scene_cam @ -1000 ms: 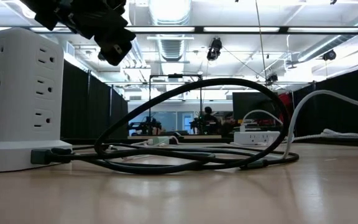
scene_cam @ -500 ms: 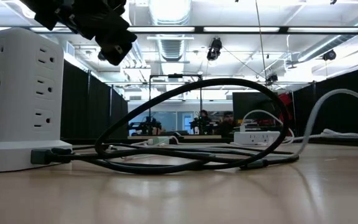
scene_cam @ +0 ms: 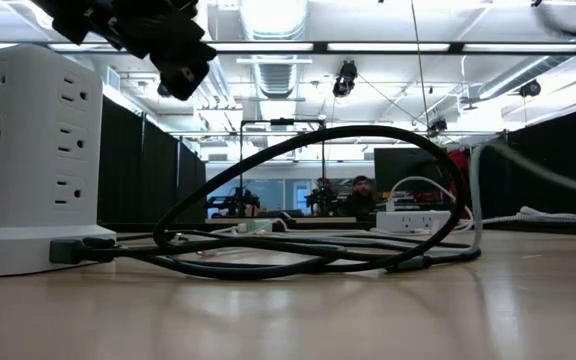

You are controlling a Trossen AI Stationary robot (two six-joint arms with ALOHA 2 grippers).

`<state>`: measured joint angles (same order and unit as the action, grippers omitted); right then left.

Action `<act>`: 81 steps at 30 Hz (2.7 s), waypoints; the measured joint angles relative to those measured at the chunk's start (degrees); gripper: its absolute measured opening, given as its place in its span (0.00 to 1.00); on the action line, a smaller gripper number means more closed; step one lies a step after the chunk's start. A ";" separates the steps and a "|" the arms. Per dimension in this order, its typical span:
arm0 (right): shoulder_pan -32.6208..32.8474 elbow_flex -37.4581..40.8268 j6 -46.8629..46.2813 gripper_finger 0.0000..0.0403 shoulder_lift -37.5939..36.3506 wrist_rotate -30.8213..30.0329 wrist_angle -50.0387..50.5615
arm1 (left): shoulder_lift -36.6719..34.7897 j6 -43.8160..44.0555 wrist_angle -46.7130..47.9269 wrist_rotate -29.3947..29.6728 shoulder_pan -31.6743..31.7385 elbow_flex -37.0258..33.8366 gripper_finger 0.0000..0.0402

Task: Plug in charger cables
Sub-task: Insert the light blue charger cable into the black outlet extension

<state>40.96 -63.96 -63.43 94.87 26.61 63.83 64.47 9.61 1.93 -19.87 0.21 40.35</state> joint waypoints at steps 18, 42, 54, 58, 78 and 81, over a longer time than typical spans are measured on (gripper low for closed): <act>-20.52 -0.29 31.82 0.02 0.55 -9.15 0.75 | -19.14 3.13 13.30 1.09 0.01 0.95 0.26; -29.22 -13.99 48.68 0.02 1.03 -33.45 6.46 | -17.93 1.42 13.42 13.35 0.04 0.95 0.26; -31.11 -11.73 46.78 0.02 -3.38 -32.49 8.28 | -2.95 -0.29 5.86 13.44 -0.02 0.75 0.26; -30.71 -6.25 42.91 0.02 -7.99 -31.93 8.30 | 2.23 -1.38 2.83 13.44 -0.02 0.75 0.26; -28.58 16.19 37.30 0.02 -8.27 -25.47 -18.01 | 9.75 -2.68 -6.34 13.37 1.24 3.57 0.26; -28.44 13.44 37.24 0.02 -11.35 -25.64 -10.89 | 9.75 -2.71 -5.88 13.34 2.14 3.55 0.26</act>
<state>12.51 -50.52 -26.18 83.52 0.97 52.94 74.22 6.90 -3.95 -6.53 2.35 43.90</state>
